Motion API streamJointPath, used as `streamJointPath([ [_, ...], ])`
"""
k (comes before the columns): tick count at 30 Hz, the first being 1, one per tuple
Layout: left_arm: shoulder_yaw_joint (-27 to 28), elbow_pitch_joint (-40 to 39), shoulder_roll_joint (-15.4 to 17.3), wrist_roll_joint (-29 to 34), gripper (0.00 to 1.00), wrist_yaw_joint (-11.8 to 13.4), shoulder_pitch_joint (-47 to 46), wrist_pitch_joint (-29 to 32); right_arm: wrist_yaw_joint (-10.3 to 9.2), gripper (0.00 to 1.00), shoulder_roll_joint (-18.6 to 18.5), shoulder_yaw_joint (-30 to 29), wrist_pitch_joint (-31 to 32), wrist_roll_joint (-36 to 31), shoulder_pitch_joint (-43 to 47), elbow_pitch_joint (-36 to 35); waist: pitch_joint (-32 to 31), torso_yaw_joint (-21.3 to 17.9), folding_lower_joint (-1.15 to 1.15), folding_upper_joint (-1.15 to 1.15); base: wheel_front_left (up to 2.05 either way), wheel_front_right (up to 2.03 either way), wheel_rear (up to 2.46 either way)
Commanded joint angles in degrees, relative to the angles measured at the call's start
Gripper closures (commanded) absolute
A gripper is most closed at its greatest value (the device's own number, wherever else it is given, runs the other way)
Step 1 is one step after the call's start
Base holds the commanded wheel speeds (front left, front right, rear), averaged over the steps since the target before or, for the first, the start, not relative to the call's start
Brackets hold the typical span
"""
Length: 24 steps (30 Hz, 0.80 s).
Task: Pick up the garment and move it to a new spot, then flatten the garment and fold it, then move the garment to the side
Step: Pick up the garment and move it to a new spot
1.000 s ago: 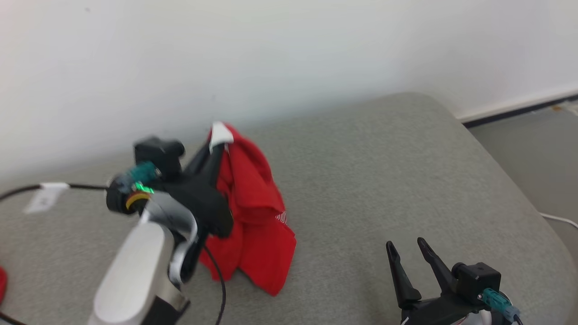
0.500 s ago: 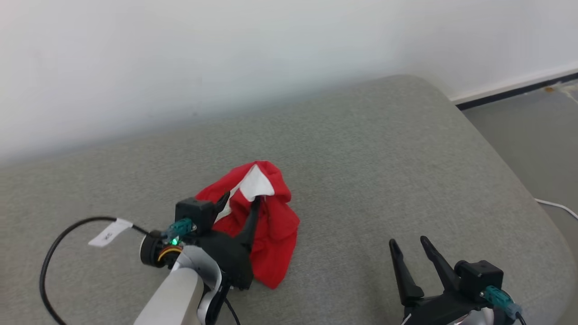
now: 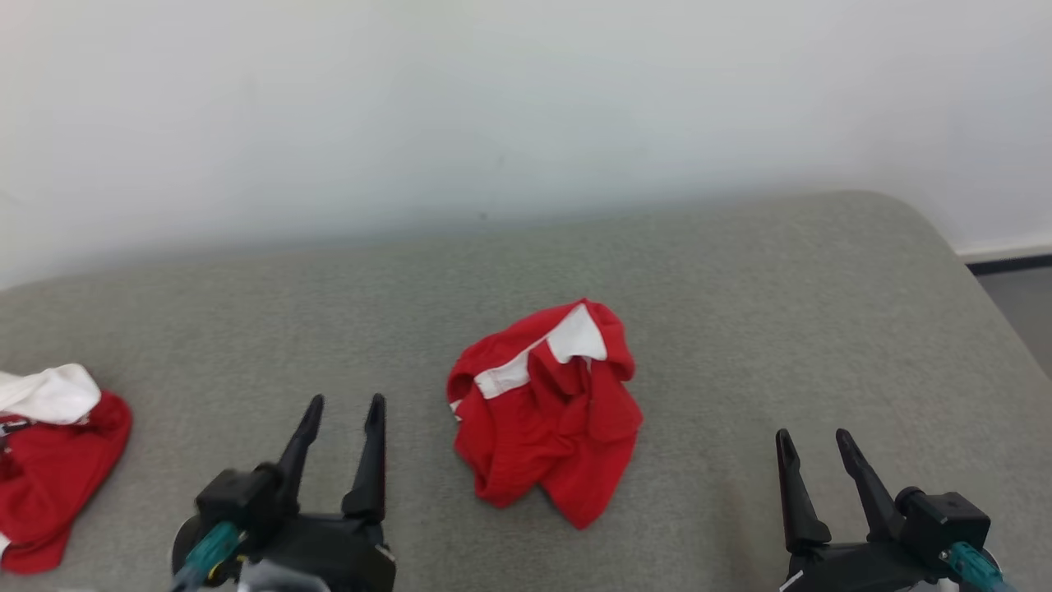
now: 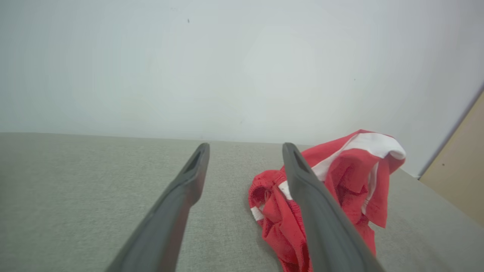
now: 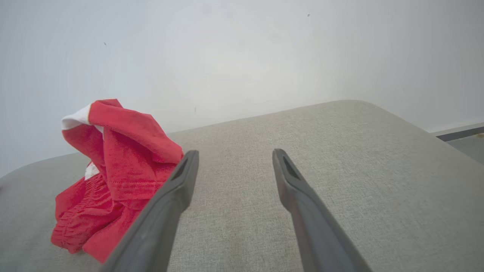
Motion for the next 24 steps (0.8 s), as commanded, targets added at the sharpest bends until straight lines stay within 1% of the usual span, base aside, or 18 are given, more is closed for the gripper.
streamJointPath([
  [1, 0.74, -1.56, 0.15, 0.73, 0.00, 0.27, 1.64, -0.24, -0.12, 0.00, -0.04, -0.22, -0.76, -0.53, 0.66, -0.16, -1.59, 3.81, 0.00, 0.00, 0.00, 0.00, 0.00],
  [5, 6.46, -10.18, -0.51, 3.55, 0.00, 1.57, 8.23, -0.26, -0.12, 0.00, -0.06, -0.15, -2.90, -0.38, 1.07, 0.20, -2.31, 5.62, 0.00, 0.00, 0.00, 0.00, 0.00],
  [7, 9.12, -13.48, -1.00, 5.84, 0.00, 1.32, 11.33, -0.27, -0.12, 0.00, -0.04, 0.03, -3.55, -0.39, 1.26, 0.61, -2.59, 6.23, 0.00, 0.00, 0.00, 0.00, 0.00],
  [9, 10.67, -14.79, -1.61, 7.22, 0.00, 0.62, 14.71, -0.27, -0.12, 0.00, -0.04, 0.30, -3.82, -0.51, 1.42, 1.23, -2.94, 6.70, 0.00, 0.00, 0.00, 0.00, 0.00],
  [12, 10.98, -14.90, -1.08, 10.96, 0.00, -1.03, 18.31, -0.28, -0.12, 0.00, -0.05, 0.77, -4.11, -1.06, 2.08, 2.60, -3.33, 7.11, 0.00, 0.00, 0.00, 0.00, 0.00],
  [13, 11.67, -14.84, -1.48, 12.49, 0.00, -1.64, 20.21, -0.28, -0.12, 0.00, -0.06, 1.01, -3.79, -1.58, 2.45, 3.63, -3.54, 7.24, 0.00, 0.00, 0.00, 0.00, 0.00],
  [18, 13.08, -14.30, -2.85, 13.66, 0.00, -2.95, 22.59, -0.29, -0.12, 0.00, -0.05, 1.03, -3.00, -1.21, 2.97, 5.25, -3.78, 7.48, 0.00, 0.00, 0.00, 0.00, 0.00],
  [24, 12.89, -13.04, -3.66, 14.86, 0.00, -4.04, 20.77, -0.29, -0.12, 0.00, -0.05, 1.11, -2.61, -0.96, 2.46, 5.41, -3.78, 7.50, 0.00, 0.00, 0.00, 0.00, 0.00],
])
